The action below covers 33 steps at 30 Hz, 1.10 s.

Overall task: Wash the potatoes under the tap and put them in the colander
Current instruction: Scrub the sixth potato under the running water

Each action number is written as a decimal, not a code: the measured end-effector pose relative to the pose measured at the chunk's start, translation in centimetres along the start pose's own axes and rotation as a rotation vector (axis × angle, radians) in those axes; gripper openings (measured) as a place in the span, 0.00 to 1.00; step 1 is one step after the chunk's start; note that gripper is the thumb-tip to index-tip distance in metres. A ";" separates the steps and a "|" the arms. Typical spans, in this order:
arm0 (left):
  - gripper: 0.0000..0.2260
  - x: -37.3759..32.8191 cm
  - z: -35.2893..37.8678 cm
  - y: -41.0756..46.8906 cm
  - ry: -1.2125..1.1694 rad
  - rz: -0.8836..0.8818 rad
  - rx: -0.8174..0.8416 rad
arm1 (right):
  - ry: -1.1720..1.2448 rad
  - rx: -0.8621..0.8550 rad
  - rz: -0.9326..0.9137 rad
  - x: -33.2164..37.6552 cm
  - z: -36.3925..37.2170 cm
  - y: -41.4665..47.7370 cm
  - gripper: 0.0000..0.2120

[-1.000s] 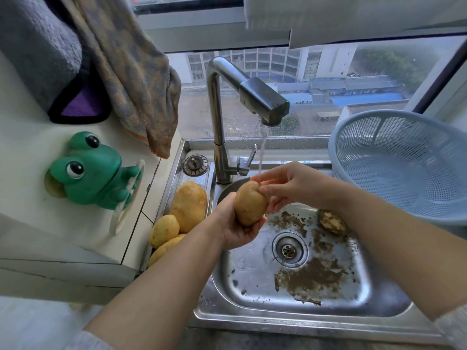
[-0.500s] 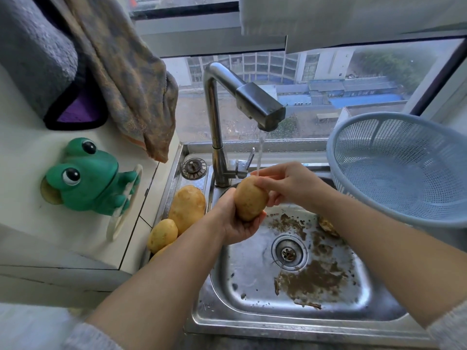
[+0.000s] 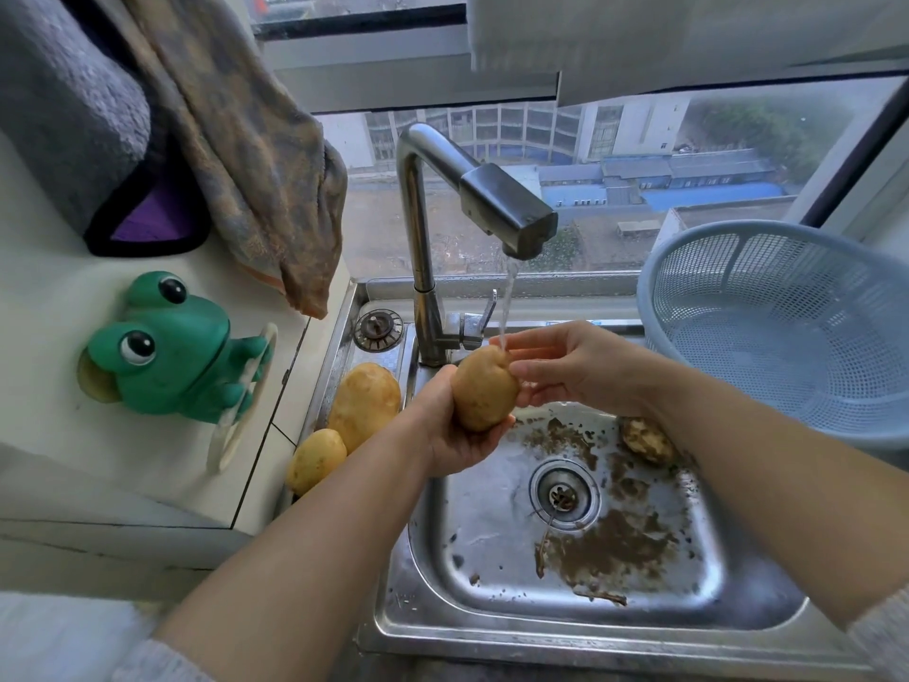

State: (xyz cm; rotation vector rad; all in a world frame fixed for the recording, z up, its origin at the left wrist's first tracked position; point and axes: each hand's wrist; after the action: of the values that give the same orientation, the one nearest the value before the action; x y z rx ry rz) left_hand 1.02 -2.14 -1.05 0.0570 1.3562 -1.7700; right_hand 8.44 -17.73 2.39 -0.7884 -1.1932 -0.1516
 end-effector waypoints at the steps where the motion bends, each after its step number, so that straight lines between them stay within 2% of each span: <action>1: 0.20 -0.1 0.1 0.0 -0.006 0.018 -0.014 | 0.010 -0.018 -0.008 -0.1 0.1 0.1 0.21; 4: 0.18 -0.1 0.2 0.1 -0.019 0.104 -0.069 | -0.059 -0.119 -0.050 -0.7 0.6 0.1 0.21; 8: 0.19 0.6 0.9 0.2 0.055 0.301 -0.185 | -0.467 -0.299 -0.114 -1.9 2.2 0.4 0.27; 10: 0.19 1.0 1.3 0.3 0.124 0.419 -0.196 | -0.517 -0.363 -0.152 -3.0 2.8 0.8 0.28; 13: 0.17 1.5 1.4 0.3 0.143 0.538 -0.203 | -0.327 -0.376 -0.178 -3.7 3.4 0.7 0.23; 17: 0.12 2.3 1.1 0.3 0.204 0.729 -0.321 | -0.052 -0.390 -0.197 -4.0 5.0 0.7 0.10; 19: 0.08 2.6 1.5 -0.2 0.330 0.878 -0.392 | 0.225 -0.438 -0.136 -4.0 6.1 0.9 0.04; 21: 0.06 3.0 2.1 -1.0 0.449 0.994 -0.407 | 0.508 -0.522 0.002 -3.9 6.6 1.1 0.11; 23: 0.04 3.2 2.4 -1.6 0.495 1.021 -0.369 | 0.719 -0.479 0.159 -3.9 6.5 1.3 0.16; 24: 0.06 3.4 2.4 -1.8 0.510 1.021 -0.333 | 0.830 -0.415 0.219 -4.1 6.3 1.3 0.19; 26: 0.19 3.7 2.2 -1.9 0.558 1.007 -0.271 | 0.926 -0.373 0.267 -4.3 6.0 1.4 0.21; 28: 0.33 4.1 2.3 -1.8 0.512 0.944 -0.235 | 0.785 -0.493 0.216 -4.2 5.9 1.5 0.17; 30: 0.38 4.6 2.8 -1.6 0.327 0.859 -0.211 | 0.545 -0.677 0.030 -4.0 6.1 1.4 0.14; 33: 0.41 4.8 3.9 -0.7 0.101 0.770 -0.224 | 0.303 -0.804 -0.247 -4.2 6.3 0.9 0.19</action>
State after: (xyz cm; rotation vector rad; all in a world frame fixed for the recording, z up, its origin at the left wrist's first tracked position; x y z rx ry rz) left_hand -0.60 -8.18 -1.42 0.4838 1.3478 -0.9776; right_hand 2.34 -14.38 -0.76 -1.2528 -0.9203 -0.9650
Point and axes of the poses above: each hand's wrist, its own y-axis towards the middle knuckle, its own z-axis out of the palm, x = y × z, and after that the axes turned 7 degrees about z, right-handed
